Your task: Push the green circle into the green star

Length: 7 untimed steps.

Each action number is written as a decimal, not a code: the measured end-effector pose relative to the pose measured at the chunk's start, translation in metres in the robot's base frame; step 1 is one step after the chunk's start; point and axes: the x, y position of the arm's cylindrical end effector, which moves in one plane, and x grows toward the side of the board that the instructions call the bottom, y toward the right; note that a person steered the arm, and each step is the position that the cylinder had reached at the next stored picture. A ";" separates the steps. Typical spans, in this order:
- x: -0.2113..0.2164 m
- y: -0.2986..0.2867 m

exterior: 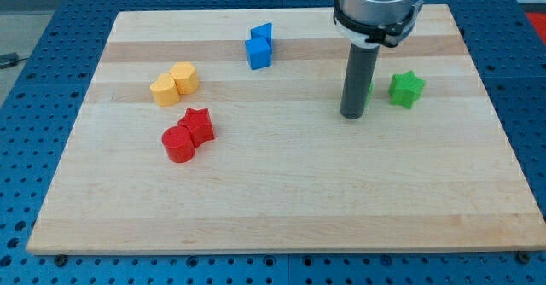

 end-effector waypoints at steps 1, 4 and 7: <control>-0.010 0.004; -0.019 -0.058; -0.069 -0.025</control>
